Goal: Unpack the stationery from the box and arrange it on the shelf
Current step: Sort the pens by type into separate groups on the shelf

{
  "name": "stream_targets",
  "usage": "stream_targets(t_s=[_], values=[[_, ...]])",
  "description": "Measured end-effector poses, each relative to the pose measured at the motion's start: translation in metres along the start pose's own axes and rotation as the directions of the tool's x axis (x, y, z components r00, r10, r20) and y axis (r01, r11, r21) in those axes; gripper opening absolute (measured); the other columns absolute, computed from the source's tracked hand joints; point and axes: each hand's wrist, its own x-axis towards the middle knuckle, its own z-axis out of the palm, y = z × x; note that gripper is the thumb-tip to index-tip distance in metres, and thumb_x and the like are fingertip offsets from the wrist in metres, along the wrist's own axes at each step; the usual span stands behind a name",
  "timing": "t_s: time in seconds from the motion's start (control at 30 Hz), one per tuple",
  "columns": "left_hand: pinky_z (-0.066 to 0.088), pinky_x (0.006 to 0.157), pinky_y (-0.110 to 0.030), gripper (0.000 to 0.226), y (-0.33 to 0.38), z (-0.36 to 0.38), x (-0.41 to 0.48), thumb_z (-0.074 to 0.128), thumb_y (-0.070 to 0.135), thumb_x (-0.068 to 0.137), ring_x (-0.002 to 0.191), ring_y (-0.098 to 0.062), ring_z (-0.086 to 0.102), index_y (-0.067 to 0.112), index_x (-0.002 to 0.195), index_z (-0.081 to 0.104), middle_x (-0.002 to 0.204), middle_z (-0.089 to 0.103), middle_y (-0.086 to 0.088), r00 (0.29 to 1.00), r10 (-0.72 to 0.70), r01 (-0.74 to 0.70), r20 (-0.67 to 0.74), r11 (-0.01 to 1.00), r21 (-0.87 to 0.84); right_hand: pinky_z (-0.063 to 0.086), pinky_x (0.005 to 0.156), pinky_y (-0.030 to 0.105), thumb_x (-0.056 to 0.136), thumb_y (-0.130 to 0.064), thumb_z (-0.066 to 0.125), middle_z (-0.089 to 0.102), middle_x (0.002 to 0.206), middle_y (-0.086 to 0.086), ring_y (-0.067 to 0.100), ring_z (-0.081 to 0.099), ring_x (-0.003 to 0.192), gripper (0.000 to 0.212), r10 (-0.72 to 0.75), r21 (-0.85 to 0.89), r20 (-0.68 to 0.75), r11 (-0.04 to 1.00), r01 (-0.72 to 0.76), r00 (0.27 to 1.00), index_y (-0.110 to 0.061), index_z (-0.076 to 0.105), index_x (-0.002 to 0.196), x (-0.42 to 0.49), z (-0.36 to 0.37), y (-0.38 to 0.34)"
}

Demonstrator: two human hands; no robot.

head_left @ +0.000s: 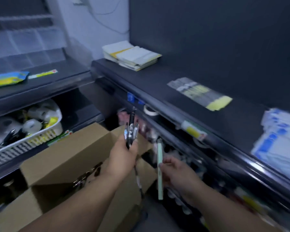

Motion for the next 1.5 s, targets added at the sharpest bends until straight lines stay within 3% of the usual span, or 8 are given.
stream_targets(t_s=[0.1, 0.37, 0.47, 0.63, 0.77, 0.93, 1.13, 1.5], values=[[0.037, 0.055, -0.019, 0.015, 0.041, 0.031, -0.029, 0.052, 0.030, 0.095, 0.069, -0.013, 0.056, 0.015, 0.100, 0.055, 0.076, 0.059, 0.003, 0.999, -0.010, 0.014, 0.034, 0.990, -0.139, 0.051, 0.071, 0.040, 0.095, -0.030, 0.056, 0.067, 0.089, 0.009, 0.022, 0.060, 0.075, 0.013, -0.003, 0.045, -0.096, 0.999, 0.007, 0.995, -0.019, 0.062, 0.099, -0.043, -0.039, 0.022], [0.042, 0.058, -0.030, 0.017, 0.109, 0.140, -0.192, 0.053, 0.032, 0.095, 0.066, -0.021, 0.055, 0.015, 0.094, 0.053, 0.075, 0.057, -0.007, 0.916, 0.093, -0.047, 0.390, 0.991, -0.127, 0.043, 0.050, 0.024, 0.092, -0.027, 0.062, 0.068, 0.078, 0.001, 0.013, 0.055, 0.060, 0.012, -0.038, 0.127, -0.458, 0.986, 0.108, 0.888, -0.017, 0.063, 0.098, -0.201, -0.158, 0.102], [0.040, 0.054, -0.028, 0.018, 0.134, 0.198, -0.279, 0.055, 0.032, 0.093, 0.062, -0.018, 0.051, 0.016, 0.086, 0.051, 0.070, 0.054, -0.005, 0.828, 0.159, -0.128, 0.538, 0.987, -0.096, 0.047, 0.063, 0.024, 0.089, -0.026, 0.066, 0.068, 0.078, -0.003, 0.010, 0.058, 0.064, 0.013, -0.009, 0.104, -0.602, 0.990, 0.090, 0.798, -0.018, 0.065, 0.100, -0.292, -0.216, 0.154], [0.038, 0.051, -0.026, 0.018, 0.178, 0.285, -0.438, 0.059, 0.031, 0.091, 0.059, -0.024, 0.054, 0.014, 0.090, 0.054, 0.068, 0.056, -0.005, 0.648, 0.236, -0.232, 0.724, 0.967, -0.107, 0.039, 0.049, 0.009, 0.087, -0.024, 0.068, 0.066, 0.075, -0.002, 0.007, 0.056, 0.059, 0.019, 0.088, 0.106, -0.813, 0.994, -0.001, 0.575, -0.022, 0.061, 0.105, -0.464, -0.296, 0.252], [0.035, 0.041, -0.020, 0.014, 0.220, 0.329, -0.542, 0.055, 0.024, 0.095, 0.055, -0.015, 0.045, 0.010, 0.093, 0.051, 0.070, 0.050, -0.006, 0.472, 0.293, -0.256, 0.831, 0.948, -0.189, 0.044, 0.059, 0.022, 0.086, -0.030, 0.068, 0.072, 0.089, 0.003, 0.013, 0.061, 0.067, 0.026, 0.207, 0.215, -0.889, 0.976, -0.027, 0.408, -0.024, 0.061, 0.110, -0.571, -0.335, 0.315], [0.039, 0.058, -0.031, 0.012, 0.257, 0.378, -0.615, 0.051, 0.031, 0.097, 0.066, -0.020, 0.046, 0.019, 0.096, 0.050, 0.083, 0.053, -0.010, 0.310, 0.305, -0.315, 0.900, 0.927, -0.205, 0.054, 0.073, 0.036, 0.085, -0.026, 0.069, 0.072, 0.093, 0.008, 0.024, 0.068, 0.080, 0.024, 0.287, 0.310, -0.921, 0.950, 0.048, 0.262, -0.019, 0.065, 0.108, -0.635, -0.374, 0.358], [0.042, 0.061, -0.031, 0.013, 0.302, 0.443, -0.642, 0.053, 0.031, 0.095, 0.067, -0.019, 0.051, 0.018, 0.095, 0.051, 0.081, 0.056, -0.006, 0.281, 0.359, -0.325, 0.890, 0.908, -0.264, 0.043, 0.057, 0.019, 0.088, -0.023, 0.066, 0.072, 0.095, 0.005, 0.012, 0.061, 0.071, 0.020, 0.296, 0.319, -0.938, 0.941, 0.111, 0.182, -0.018, 0.065, 0.107, -0.650, -0.437, 0.371], [0.043, 0.054, -0.026, 0.036, 0.422, 0.593, -0.608, 0.052, 0.037, 0.095, 0.061, -0.014, 0.052, 0.011, 0.120, 0.050, 0.078, 0.059, -0.005, 0.299, 0.381, -0.209, 0.875, 0.921, -0.330, 0.047, 0.066, 0.027, 0.090, -0.029, 0.064, 0.068, 0.088, -0.001, 0.015, 0.063, 0.077, 0.015, 0.184, 0.184, -0.983, 0.983, 0.011, -0.004, -0.023, 0.063, 0.104, -0.620, -0.624, 0.344]])
